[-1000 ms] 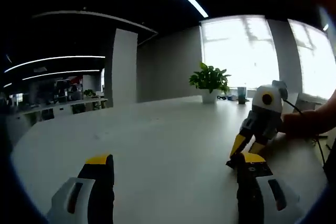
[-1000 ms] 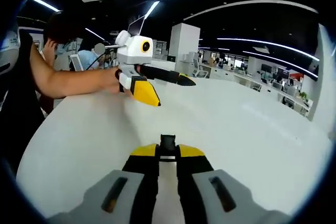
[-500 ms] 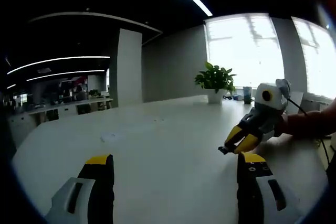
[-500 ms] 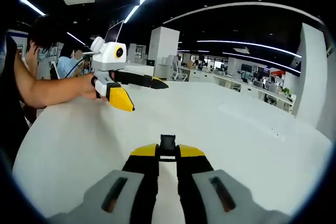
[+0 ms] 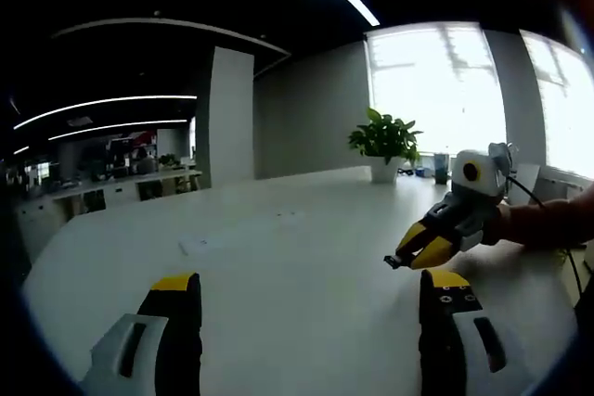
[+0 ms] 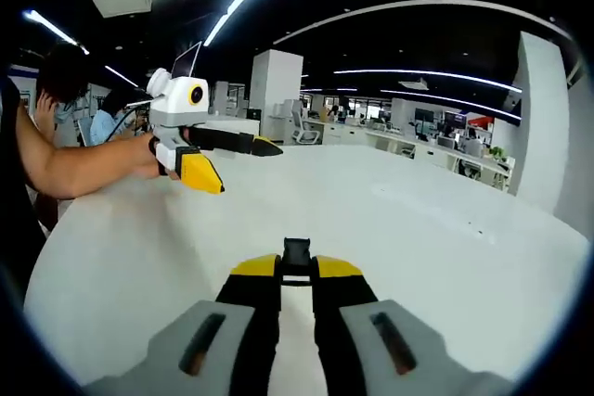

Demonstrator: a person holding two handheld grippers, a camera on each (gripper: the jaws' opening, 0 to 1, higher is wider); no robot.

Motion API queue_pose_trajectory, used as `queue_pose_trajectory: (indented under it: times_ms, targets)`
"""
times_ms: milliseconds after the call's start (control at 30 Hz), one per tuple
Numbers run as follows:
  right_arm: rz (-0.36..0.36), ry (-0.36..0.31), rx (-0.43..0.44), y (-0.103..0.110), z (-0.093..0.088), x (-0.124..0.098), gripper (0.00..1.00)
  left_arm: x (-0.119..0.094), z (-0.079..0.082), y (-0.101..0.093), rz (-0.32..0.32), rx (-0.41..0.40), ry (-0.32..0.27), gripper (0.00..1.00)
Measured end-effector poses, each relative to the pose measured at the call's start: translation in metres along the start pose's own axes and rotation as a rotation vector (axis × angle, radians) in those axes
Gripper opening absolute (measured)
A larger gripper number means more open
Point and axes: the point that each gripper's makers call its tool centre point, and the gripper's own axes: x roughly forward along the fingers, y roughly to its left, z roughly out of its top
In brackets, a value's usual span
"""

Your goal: Snap the two parts of the plastic buckle together until the buckle closes and remains connected.

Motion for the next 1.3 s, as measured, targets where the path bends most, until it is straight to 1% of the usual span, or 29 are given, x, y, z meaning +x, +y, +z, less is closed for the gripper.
queue_pose_trajectory:
  times_ms: [167, 233, 267, 400, 567, 733, 900, 1033, 1200, 1300]
  targets:
    - [0.003, 0.005, 0.001, -0.001, 0.0, 0.002, 0.1, 0.005, -0.003, 0.002, 0.0, -0.003, 0.017, 0.99]
    - [0.006, 0.006, 0.0, -0.002, 0.001, 0.003, 0.1, 0.006, -0.007, 0.003, 0.003, 0.009, 0.035, 0.99]
    - [0.015, 0.01, 0.002, -0.001, 0.0, 0.004, 0.1, 0.006, -0.006, 0.003, 0.004, 0.015, 0.031, 0.99]
    - [0.007, 0.014, 0.001, -0.005, 0.001, 0.007, 0.1, 0.008, -0.003, 0.005, 0.007, 0.014, 0.025, 0.99]
    - [-0.015, 0.019, 0.008, -0.013, 0.0, 0.007, 0.1, 0.008, -0.001, 0.007, 0.012, 0.016, 0.021, 0.99]
    - [-0.037, 0.034, 0.02, -0.02, -0.005, 0.007, 0.1, 0.011, -0.003, 0.012, 0.02, 0.013, 0.033, 0.99]
    - [-0.039, 0.047, 0.021, -0.023, -0.007, 0.009, 0.1, 0.016, -0.007, 0.012, 0.021, 0.018, 0.047, 0.99]
    - [-0.045, 0.052, 0.023, -0.028, -0.006, 0.013, 0.1, 0.019, -0.007, 0.014, 0.02, 0.02, 0.053, 0.99]
    - [-0.061, 0.052, 0.019, -0.036, -0.001, 0.019, 0.1, 0.022, -0.001, 0.019, 0.024, 0.023, 0.047, 0.99]
    - [-0.063, 0.054, 0.018, -0.04, -0.001, 0.023, 0.1, 0.025, -0.001, 0.021, 0.023, 0.023, 0.053, 0.99]
